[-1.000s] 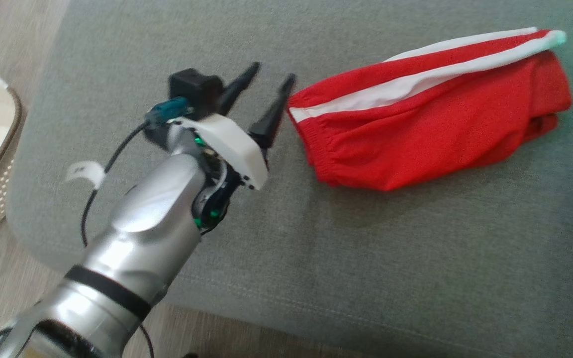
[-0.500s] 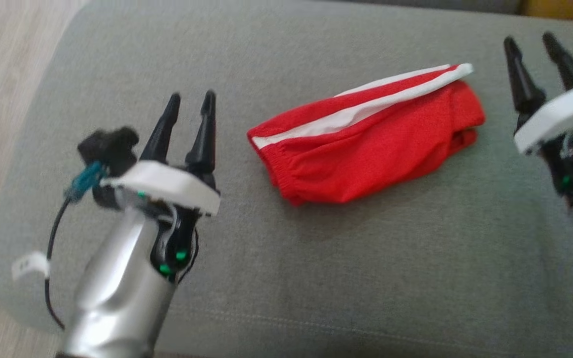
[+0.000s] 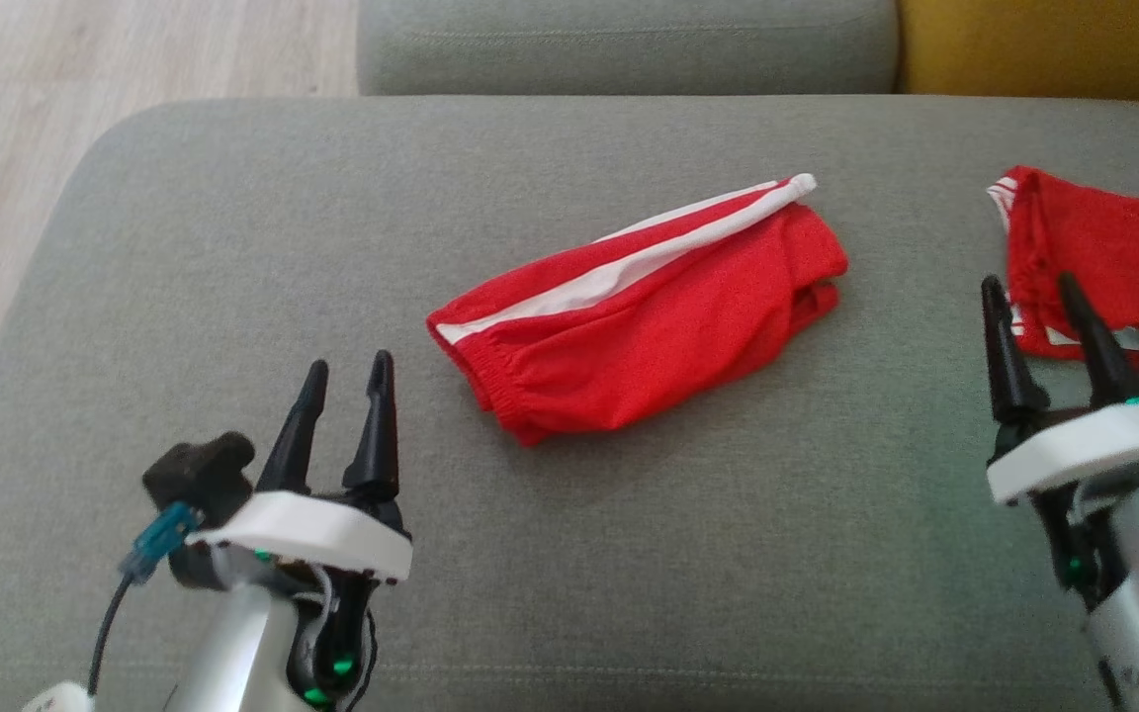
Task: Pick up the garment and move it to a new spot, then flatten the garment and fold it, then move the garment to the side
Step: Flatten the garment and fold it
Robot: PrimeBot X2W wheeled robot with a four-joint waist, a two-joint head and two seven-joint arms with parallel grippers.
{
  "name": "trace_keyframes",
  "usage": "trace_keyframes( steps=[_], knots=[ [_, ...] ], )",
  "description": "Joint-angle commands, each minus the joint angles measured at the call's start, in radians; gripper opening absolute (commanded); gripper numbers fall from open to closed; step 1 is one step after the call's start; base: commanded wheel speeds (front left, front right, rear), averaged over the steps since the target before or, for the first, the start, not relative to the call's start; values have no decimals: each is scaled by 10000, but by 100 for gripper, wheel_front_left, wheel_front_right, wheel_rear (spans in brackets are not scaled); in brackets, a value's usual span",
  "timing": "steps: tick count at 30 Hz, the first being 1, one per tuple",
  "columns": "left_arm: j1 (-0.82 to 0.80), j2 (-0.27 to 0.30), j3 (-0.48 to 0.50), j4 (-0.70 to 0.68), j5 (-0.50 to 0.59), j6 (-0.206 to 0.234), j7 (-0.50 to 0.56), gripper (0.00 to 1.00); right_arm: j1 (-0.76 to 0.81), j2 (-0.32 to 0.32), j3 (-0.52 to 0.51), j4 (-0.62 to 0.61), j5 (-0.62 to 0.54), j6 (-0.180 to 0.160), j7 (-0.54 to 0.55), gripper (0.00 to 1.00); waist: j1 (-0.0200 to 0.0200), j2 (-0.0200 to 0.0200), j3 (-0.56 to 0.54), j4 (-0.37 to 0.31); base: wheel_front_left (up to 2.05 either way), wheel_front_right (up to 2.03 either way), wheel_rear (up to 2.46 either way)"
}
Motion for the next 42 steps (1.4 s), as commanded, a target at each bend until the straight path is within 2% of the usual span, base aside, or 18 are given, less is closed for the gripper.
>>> trace_keyframes(
  steps=[1,8,15,19,23,32,42],
  knots=[
    [-199,35,442,-514,20,-22,-91,100,32,38,-66,-544,-343,65,-150,100,1,-1,-96,-142,0,0,0],
    [737,30,464,-1028,-104,168,-91,100,1336,948,-953,-1486,-1462,65,-177,100,1,-1,-185,-339,0,0,0],
    [823,29,256,-1059,-137,187,-91,100,1681,1466,-1289,-1717,-1533,65,343,100,1,-1,-166,-134,0,0,0],
    [674,29,113,-1147,-286,233,-91,100,1444,1769,-1565,-1698,-726,65,864,100,1,-1,125,142,0,0,0],
    [503,29,-56,-1242,-394,271,-91,100,1071,1761,-1812,-1590,-158,65,1345,100,1,-1,536,458,0,0,0],
    [332,28,-535,-1016,-486,286,-91,100,-296,2355,-3010,-273,2726,65,3757,100,1,-1,1222,1405,0,0,0],
    [-55,28,-1027,-1154,-855,456,-91,100,-2093,2696,-4857,2052,3345,65,4774,100,1,-1,1830,2385,0,0,0]
  ],
)
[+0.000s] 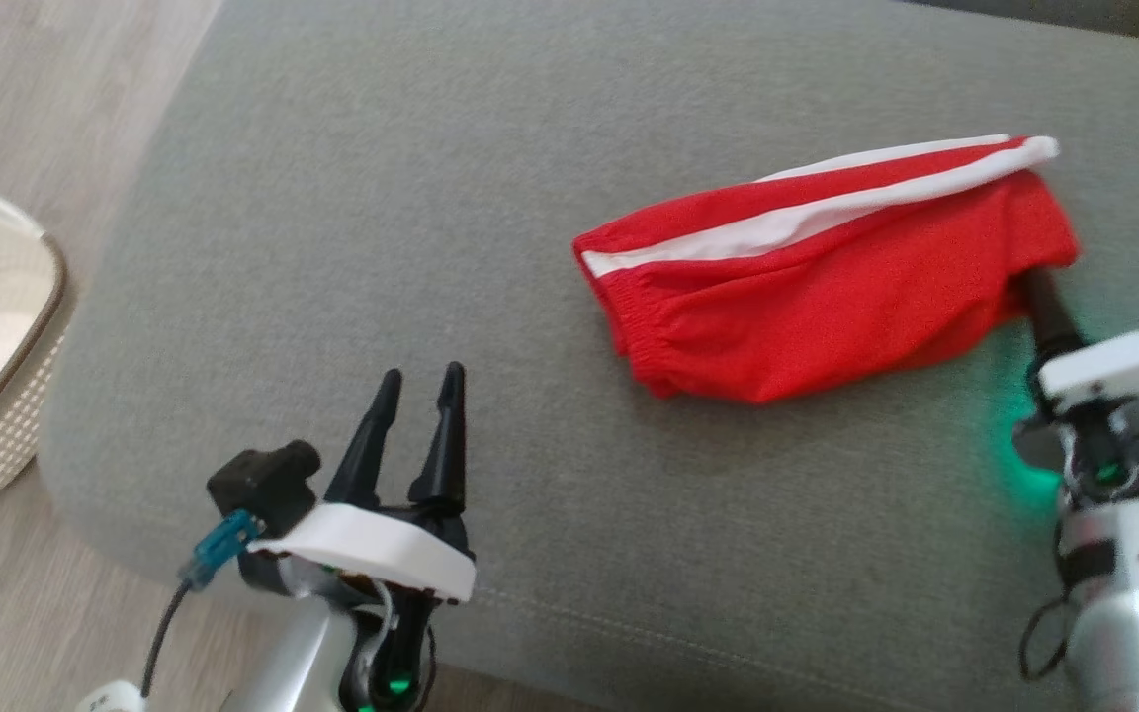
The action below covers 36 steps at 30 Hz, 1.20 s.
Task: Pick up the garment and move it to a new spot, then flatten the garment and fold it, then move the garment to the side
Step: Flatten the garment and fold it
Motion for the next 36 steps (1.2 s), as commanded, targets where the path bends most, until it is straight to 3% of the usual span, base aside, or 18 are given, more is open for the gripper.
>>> trace_keyframes(
  steps=[1,9,28,29,30,31,36],
  knots=[
    [-388,36,179,-357,-51,20,-91,100,-559,117,40,-46,132,67,112,100,0,0,246,298,0,0,0],
    [-434,36,59,-337,-369,145,-91,100,-1507,44,-731,985,-135,67,192,100,0,0,445,769,0,0,0],
    [-502,36,-91,-132,-244,158,-91,100,-1409,260,-173,704,263,67,56,100,0,0,379,566,0,0,0],
    [-504,36,-107,-123,-251,163,-91,100,-1407,248,-158,734,243,67,34,62,0,0,358,568,0,0,0],
    [-505,36,-122,-113,-260,167,-91,100,-1406,236,-153,762,235,67,4,16,0,0,330,569,0,0,0],
    [-501,36,-129,-102,-269,169,-91,100,-1403,213,-157,784,215,67,-73,0,0,0,299,565,0,0,0],
    [-438,35,-47,-44,-256,180,-91,100,-1380,101,-149,957,-45,67,-622,0,0,0,106,432,0,0,0]
  ],
)
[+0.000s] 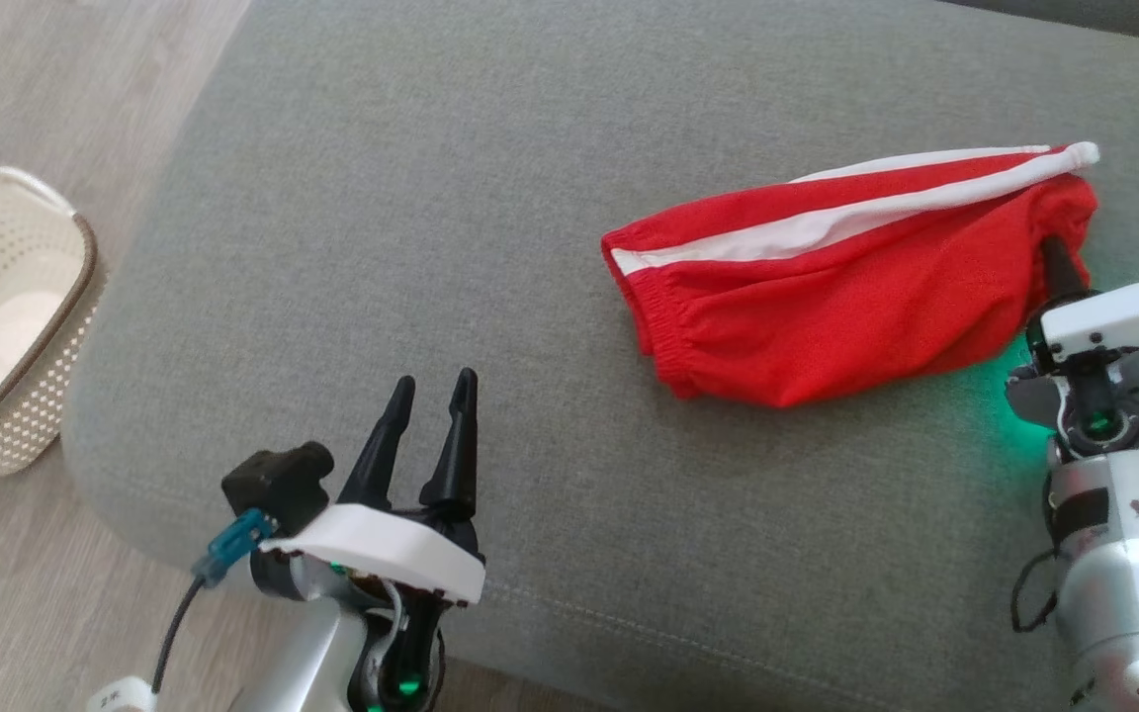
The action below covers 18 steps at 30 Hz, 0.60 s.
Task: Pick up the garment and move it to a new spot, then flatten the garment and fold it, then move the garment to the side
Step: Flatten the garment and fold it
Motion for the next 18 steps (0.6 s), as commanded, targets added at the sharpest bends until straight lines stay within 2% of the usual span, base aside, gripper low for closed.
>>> trace_keyframes(
  steps=[1,9,14,18],
  knots=[
    [-291,43,367,-250,81,-3,-91,100,24,116,261,-220,-85,77,-100,0,0,0,-57,-63,0,0,0],
    [-186,43,447,-198,101,-60,-91,100,389,-113,570,-443,-539,77,-1064,0,0,0,-420,-448,0,0,0],
    [-74,43,495,-152,131,-68,-91,100,821,-430,662,-473,-1386,77,-1888,0,0,0,-646,-718,0,0,0],
    [15,43,544,-119,153,-81,-91,100,1289,-561,303,-301,-2166,77,-2409,0,0,0,-819,-901,0,0,0]
  ],
)
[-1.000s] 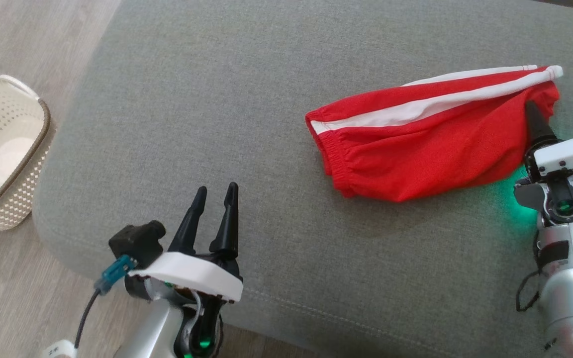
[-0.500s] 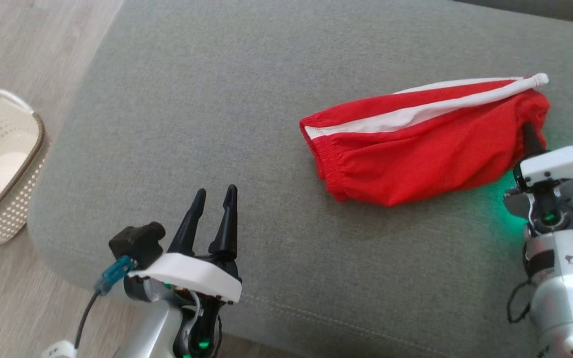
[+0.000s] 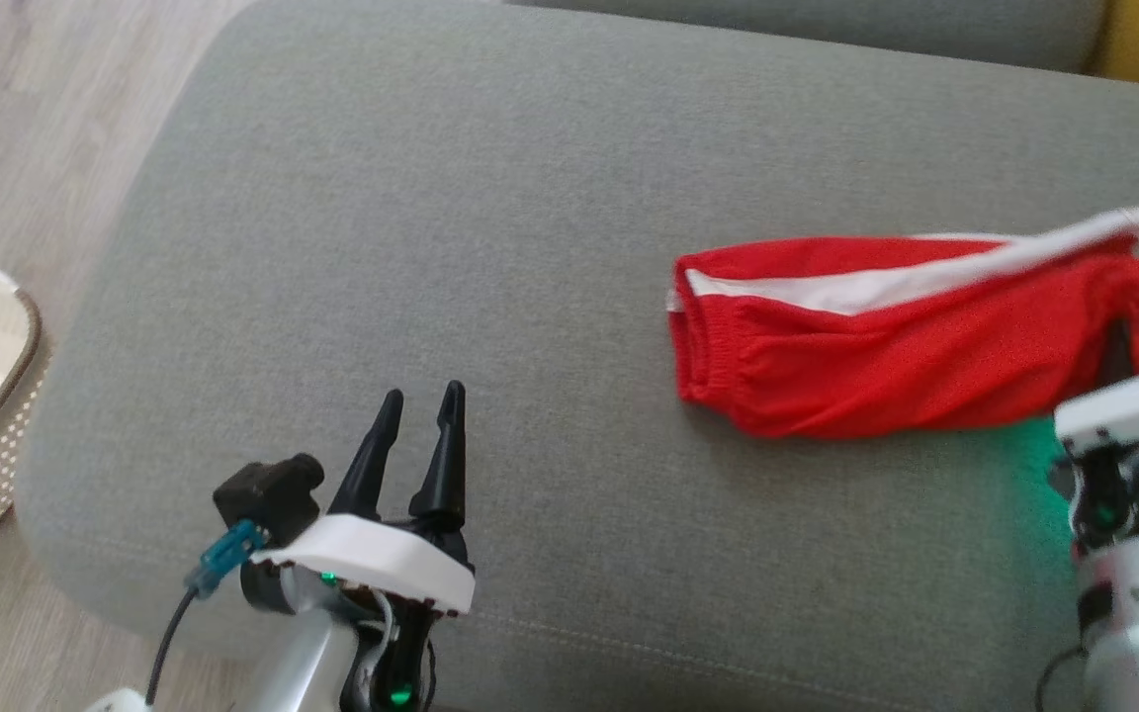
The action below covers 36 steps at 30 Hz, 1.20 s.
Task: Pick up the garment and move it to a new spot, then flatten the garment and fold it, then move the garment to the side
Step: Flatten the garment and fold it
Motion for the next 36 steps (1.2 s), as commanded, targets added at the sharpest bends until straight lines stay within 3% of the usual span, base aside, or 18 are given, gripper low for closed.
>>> trace_keyframes(
  steps=[1,9,17,26,36],
  knots=[
    [-114,43,367,-285,67,-22,-91,100,93,-98,-19,-206,-376,77,-233,0,0,0,-85,-140,0,0,0],
    [-78,43,293,-193,86,-91,-91,100,294,282,-591,-145,-1565,77,-325,0,0,0,-126,-517,0,0,0],
    [-146,43,276,-120,141,-132,-91,100,205,579,120,-1065,-1870,77,-812,0,0,0,-354,-495,0,0,0],
    [75,43,357,-25,166,-178,-91,100,1028,606,3342,-3154,-1201,77,-915,0,0,0,-657,-237,0,0,0],
    [172,43,322,-19,184,-179,-92,100,1682,-262,6529,-4216,-382,77,-316,0,0,0,-775,97,0,0,0]
  ],
)
